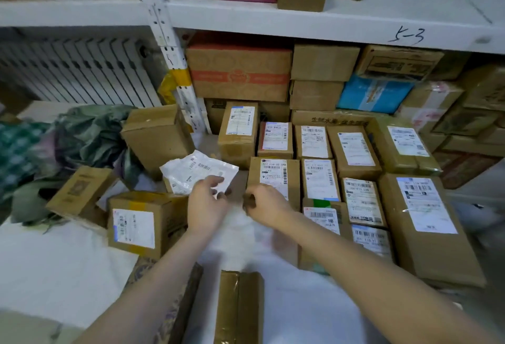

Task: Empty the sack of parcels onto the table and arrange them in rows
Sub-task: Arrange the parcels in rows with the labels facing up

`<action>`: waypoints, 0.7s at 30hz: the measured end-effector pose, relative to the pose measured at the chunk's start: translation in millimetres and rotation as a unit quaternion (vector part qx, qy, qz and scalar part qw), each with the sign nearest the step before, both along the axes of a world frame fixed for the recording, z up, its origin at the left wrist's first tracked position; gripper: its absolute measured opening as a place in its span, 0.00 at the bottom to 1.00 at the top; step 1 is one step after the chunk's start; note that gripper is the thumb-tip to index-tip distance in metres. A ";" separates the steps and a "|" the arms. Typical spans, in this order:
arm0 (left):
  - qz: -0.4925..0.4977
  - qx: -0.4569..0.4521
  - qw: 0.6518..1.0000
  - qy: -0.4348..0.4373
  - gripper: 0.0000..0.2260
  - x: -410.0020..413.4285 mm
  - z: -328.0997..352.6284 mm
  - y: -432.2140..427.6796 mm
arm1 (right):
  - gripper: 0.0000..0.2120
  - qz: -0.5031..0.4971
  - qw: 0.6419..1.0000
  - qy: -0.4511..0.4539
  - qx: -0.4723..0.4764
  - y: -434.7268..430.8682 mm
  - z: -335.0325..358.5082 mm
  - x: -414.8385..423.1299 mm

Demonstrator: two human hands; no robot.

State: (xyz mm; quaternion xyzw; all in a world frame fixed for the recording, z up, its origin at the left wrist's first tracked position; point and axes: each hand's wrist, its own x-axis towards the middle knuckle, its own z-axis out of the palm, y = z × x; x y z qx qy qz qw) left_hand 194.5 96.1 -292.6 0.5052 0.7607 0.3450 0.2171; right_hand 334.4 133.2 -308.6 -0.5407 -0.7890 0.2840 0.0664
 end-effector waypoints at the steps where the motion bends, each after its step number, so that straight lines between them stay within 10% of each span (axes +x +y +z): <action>1: 0.024 0.026 0.999 0.038 0.14 -15.6 10.1 -7.4 | 0.15 0.020 1.000 0.015 -0.010 -5.0 0.6 -10.6; 5: 0.197 0.053 0.974 0.103 0.17 -83.7 28.6 -28.9 | 0.20 0.053 0.993 0.096 -0.046 -26.0 3.6 -54.7; 13: 0.288 -0.143 0.940 -0.111 0.20 -151.4 -23.4 -46.4 | 0.56 -0.121 0.927 0.250 -0.252 -27.7 -16.8 -136.6; 21: 0.235 -0.058 0.957 -0.160 0.14 -160.3 -41.7 -58.5 | 0.51 -0.181 0.913 0.297 -0.214 -48.0 -33.5 -155.8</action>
